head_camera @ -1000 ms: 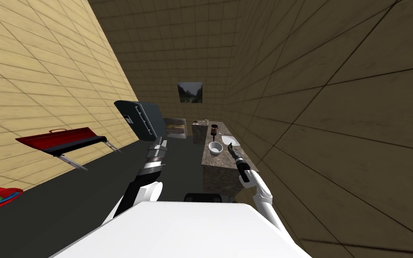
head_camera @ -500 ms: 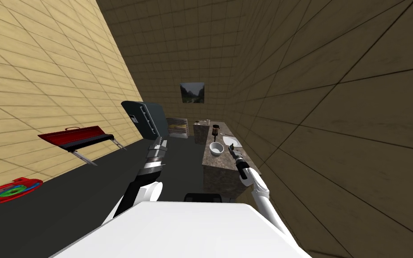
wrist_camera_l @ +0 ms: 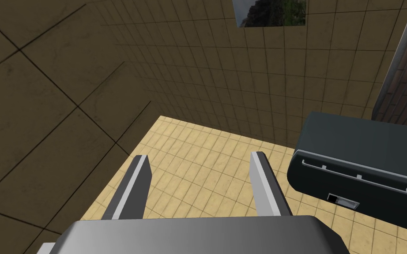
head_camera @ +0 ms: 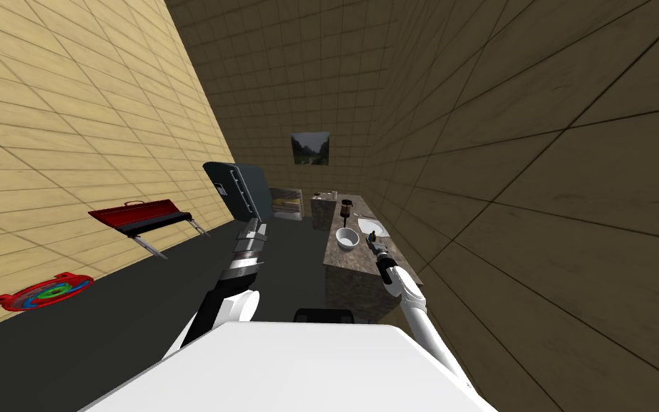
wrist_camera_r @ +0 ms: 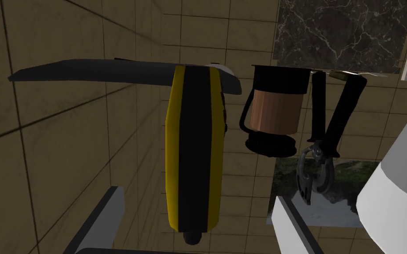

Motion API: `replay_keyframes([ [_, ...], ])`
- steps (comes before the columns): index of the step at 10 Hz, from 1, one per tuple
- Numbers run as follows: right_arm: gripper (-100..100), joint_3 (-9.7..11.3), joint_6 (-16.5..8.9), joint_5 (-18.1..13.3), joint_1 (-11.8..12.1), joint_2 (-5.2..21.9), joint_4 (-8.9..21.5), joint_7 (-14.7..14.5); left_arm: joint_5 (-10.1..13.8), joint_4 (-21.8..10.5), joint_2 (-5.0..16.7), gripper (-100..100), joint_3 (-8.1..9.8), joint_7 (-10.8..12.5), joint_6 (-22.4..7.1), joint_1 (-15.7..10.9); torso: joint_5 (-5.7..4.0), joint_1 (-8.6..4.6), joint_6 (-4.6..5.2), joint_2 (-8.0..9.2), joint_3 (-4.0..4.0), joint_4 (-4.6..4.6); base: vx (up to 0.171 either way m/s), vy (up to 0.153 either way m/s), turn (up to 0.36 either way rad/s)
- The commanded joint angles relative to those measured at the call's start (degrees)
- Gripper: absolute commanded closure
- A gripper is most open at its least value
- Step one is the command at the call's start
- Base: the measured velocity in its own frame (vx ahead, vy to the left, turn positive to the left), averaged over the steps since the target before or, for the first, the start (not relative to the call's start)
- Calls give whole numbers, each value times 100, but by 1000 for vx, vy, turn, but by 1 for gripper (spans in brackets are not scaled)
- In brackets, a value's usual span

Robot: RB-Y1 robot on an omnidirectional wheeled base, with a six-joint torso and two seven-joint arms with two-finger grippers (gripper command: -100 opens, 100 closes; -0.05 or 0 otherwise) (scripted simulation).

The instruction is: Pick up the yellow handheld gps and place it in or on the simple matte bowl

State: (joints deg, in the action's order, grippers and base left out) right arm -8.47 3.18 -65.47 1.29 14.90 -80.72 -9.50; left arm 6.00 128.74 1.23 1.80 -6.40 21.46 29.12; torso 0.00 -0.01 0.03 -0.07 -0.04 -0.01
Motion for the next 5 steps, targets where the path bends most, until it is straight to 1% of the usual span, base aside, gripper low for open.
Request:
replay_keyframes([
  [1,-100,-24,-67,-182,-98,21,160,-80,0,0,0,0,0,0,0,0,0,0,0,0,0,0,-2,-6,36],
  [2,-100,-30,-130,-336,-167,58,273,-133,0,0,0,0,0,0,0,0,0,0,1,4,2,1,-8,-10,28],
  [3,-100,-34,-165,-423,-205,83,334,-163,0,0,0,0,0,0,0,0,0,-2,1,7,4,1,-7,-9,26],
  [4,-100,-99,-88,-376,-184,18,310,-165,0,0,0,0,0,0,0,0,0,-1,1,7,4,1,0,0,0],
  [5,0,-114,-75,-392,-193,12,327,-189,0,0,0,0,0,0,0,0,0,1,2,7,4,1,0,0,0],
])
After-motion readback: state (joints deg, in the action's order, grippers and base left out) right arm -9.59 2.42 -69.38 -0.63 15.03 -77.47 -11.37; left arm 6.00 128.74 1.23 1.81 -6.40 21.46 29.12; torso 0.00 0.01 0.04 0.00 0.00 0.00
